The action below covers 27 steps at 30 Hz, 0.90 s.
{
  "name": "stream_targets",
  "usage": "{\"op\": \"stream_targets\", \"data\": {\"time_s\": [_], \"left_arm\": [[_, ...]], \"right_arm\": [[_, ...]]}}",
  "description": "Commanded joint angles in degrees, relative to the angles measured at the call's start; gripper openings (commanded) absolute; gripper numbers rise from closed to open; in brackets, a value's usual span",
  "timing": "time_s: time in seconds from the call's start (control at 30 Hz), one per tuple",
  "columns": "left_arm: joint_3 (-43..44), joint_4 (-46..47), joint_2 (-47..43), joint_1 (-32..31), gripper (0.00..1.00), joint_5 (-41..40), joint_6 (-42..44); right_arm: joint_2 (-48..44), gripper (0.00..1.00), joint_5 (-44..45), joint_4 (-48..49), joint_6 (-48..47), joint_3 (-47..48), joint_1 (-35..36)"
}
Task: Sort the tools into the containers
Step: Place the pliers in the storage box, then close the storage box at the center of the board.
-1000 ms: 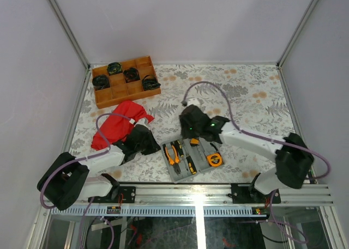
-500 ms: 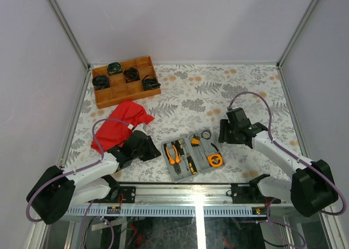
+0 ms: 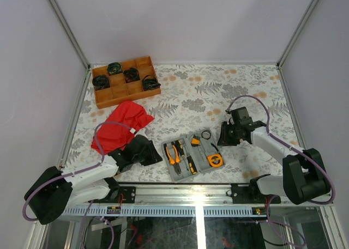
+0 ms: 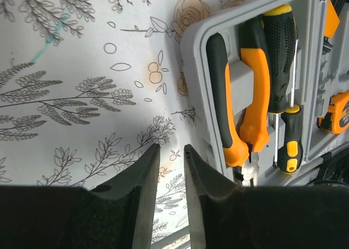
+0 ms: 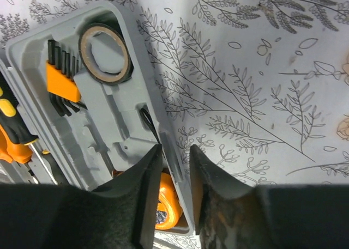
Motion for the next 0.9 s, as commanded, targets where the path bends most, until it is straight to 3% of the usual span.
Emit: {"op": "stream_targets", "data": {"time_s": [0.0,0.27,0.47,0.7,0.87], "left_arm": [[-1.17,3.42,1.17,-1.33,0.24,1.21,-0.02],[0.86,8.19,9.18,-2.0,0.22,2.85,0.99],[6.4,6.44,13.02,-0.59,0.22,-2.74,1.81],[15.63,6.04,19.61,5.15,0.22,-0.92,7.59],[17.41,7.98,21.9,6.13,0.22,3.04,8.86]], "right_arm": [[0.54,0.3,-4.46,2.65,-0.86,0.06,-0.42],[0.51,0.12,-7.98,6.41,2.04,-2.52,-0.58],[-1.81,0.01,-8.42,11.57,7.11,-5.27,-0.56],[-0.81,0.0,-8.35,15.59,10.42,-5.96,-0.55],[0.38,0.0,-8.26,16.58,10.61,-7.3,-0.56]]}}
